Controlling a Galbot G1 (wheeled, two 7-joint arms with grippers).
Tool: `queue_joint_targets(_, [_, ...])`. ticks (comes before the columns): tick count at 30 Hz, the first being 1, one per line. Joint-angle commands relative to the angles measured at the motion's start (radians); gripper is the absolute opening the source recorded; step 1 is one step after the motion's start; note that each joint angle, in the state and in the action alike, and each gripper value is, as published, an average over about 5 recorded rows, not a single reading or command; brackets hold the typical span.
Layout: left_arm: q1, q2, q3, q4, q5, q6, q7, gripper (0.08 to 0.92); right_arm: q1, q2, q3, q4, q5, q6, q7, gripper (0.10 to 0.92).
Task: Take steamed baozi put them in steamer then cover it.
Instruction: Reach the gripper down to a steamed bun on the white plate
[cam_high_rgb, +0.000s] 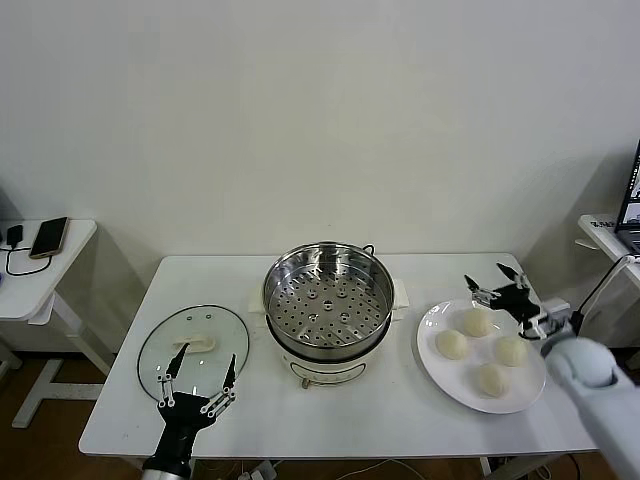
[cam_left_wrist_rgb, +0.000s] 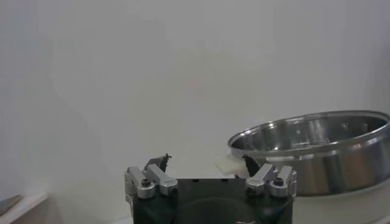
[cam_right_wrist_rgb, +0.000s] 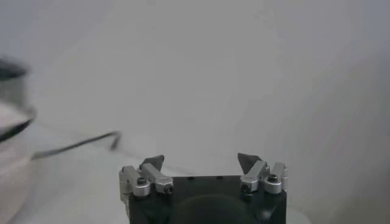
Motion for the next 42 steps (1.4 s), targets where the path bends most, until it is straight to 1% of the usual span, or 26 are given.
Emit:
queue_joint_targets(1, [-0.001,-0.004,0.000,-0.015,-0.002,0.009,-0.001,0.823,0.407,-0.036,-0.320,-0.257,-0.280,0.028,-0.502,0.823])
queue_joint_targets(5, [-0.001,-0.008,-0.002,-0.016,-0.002,0.013,-0.002,0.823,0.490,0.032,-0.391,-0.311,-0.449,0.066,-0.565,0.823])
queue_joint_targets(9, [-0.001,-0.011,-0.004,-0.013,-0.002,0.017,-0.002,0.823,0.537,0.105,-0.432,-0.353,-0.571,0.102,-0.593,0.823])
queue_joint_targets(17, [0.003,-0.012,-0.005,-0.010,-0.002,0.017,-0.003,0.823,0.550,0.209,-0.442,-0.428,-0.730,0.159,-0.560,0.823])
queue_joint_targets(25, [0.004,-0.013,-0.005,-0.007,-0.002,0.015,-0.005,0.823,0.522,0.242,-0.423,-0.459,-0.785,0.181,-0.518,0.823])
queue_joint_targets(42, [-0.001,-0.016,-0.009,-0.003,-0.003,0.018,-0.006,0.823,0.466,0.265,-0.397,-0.471,-0.810,0.202,-0.473,0.819])
